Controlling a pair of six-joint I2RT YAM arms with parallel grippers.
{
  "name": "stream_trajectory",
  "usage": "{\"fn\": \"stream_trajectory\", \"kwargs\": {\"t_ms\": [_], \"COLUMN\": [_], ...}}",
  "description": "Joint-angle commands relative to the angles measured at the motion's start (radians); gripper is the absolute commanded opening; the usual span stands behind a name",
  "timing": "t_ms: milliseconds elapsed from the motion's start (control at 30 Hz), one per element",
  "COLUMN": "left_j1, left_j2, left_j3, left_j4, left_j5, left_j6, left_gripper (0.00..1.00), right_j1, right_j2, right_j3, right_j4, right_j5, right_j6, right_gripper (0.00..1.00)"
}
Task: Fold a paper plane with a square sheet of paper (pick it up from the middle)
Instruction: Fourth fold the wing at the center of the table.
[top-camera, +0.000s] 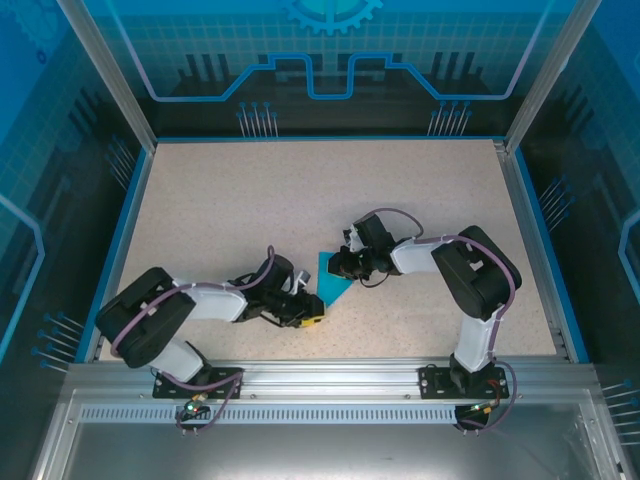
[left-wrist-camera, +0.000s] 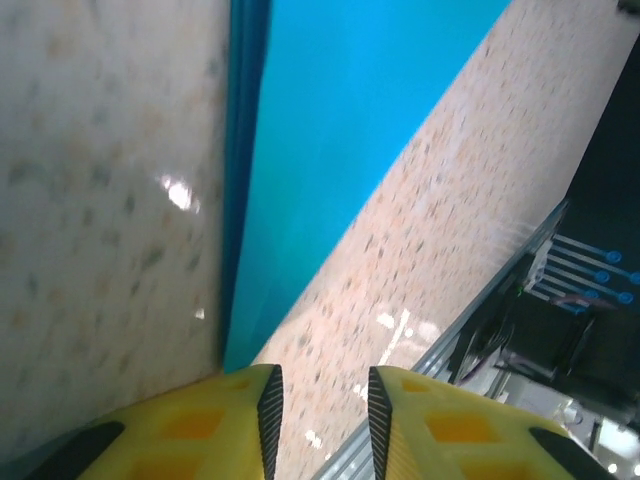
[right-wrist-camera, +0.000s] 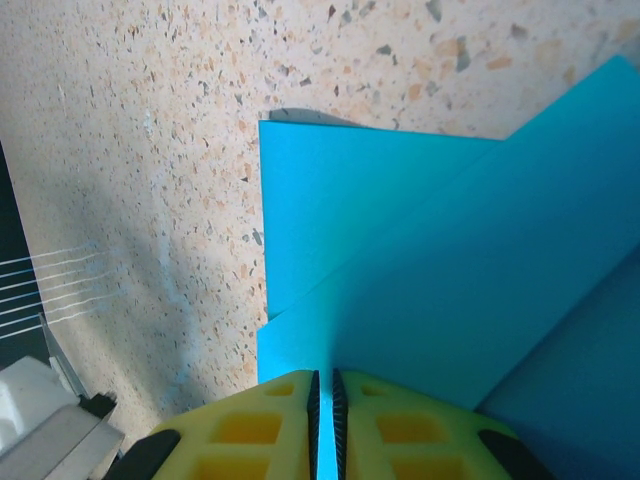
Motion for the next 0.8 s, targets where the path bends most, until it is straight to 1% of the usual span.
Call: {"fn": "stream_trajectory", "kwargs": {"t_ms": [0,67,133,233,300,433,633,767], "left_j1": [0.002,0.033,0.081,0.134,0.138,0.134,0.108,0.069], "left_j2": [-0.167,-0.291,-0.367,-0.39,-0.349,-0.203,-0.056,0.011], "left_j3": [0.006,0.024,0.032,0.054,0.089,0.161,0.21,0.241], "left_j4": [-0.23,-0.32,-0.367,-0.377,-0.346,-0.227,-0.143,-0.126], "left_j5": [-0.053,-0.149,-0.202,-0.234,-0.217,-0.137,-0.097,-0.102], "left_j6": [0.056,0.077,0.084,0.101,0.12,0.135,0.156,0.161], "left_gripper": [0.29,0.29,0.31,0.32,0.32,0.31,0.3,0.28], "right_j1": [0.002,0.002,0.004,0.009,0.012,0.013,0.012,0.013], "right_j2": [0.034,0.027,0.021,0.004,-0.01,-0.054,-0.134,-0.138], "right_j3": [-0.014,-0.01,-0.004,0.003,0.029,0.045,0.05,0.054], "right_j4": [-0.078,-0.079,-0.078,-0.076,-0.089,-0.093,-0.146,-0.166], "right_j5": [0.05,0.045,0.038,0.021,0.021,0.008,0.036,0.033], "right_j6": [-0.014,-0.016,-0.018,-0.017,-0.017,-0.014,-0.029,-0.034], "right_gripper": [0.15,0.15,0.16,0.16,0.16,0.17,0.18,0.18]}}
